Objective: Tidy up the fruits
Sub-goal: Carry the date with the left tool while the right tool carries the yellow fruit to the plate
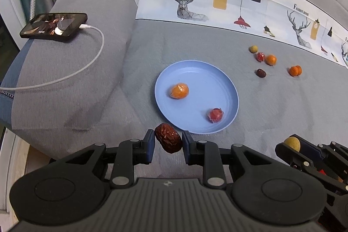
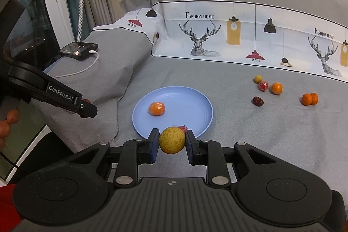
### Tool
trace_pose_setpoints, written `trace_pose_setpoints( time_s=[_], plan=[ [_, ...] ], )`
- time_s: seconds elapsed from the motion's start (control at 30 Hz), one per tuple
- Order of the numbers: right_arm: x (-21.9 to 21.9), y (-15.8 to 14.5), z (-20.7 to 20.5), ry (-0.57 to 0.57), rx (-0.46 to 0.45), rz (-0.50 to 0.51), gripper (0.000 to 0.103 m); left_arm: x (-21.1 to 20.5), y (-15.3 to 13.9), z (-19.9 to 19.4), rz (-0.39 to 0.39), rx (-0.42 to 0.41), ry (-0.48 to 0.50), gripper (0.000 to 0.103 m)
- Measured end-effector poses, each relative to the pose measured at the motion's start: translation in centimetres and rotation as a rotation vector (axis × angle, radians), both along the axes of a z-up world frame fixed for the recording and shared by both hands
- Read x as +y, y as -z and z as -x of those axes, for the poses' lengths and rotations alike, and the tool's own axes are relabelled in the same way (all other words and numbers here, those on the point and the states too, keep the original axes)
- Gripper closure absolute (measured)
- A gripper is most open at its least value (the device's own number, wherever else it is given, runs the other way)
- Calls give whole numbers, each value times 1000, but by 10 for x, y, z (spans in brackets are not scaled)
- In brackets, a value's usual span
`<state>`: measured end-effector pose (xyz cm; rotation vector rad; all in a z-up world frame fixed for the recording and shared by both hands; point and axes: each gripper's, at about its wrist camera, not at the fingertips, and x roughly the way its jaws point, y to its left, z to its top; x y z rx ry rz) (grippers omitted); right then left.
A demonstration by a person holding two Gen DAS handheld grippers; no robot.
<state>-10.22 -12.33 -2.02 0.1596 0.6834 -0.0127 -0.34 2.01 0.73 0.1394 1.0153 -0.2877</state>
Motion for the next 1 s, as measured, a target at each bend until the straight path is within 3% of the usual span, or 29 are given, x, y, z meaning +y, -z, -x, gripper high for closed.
trace_pose_setpoints(
  time_s=[0.5, 1.0],
  plan=[
    [0, 9, -51, -15, 8, -8, 76, -15, 10, -45, -1, 4, 2, 74],
    [-9, 41, -117, -20, 46, 4, 76, -39, 49, -103, -30, 25, 34, 74]
  ],
)
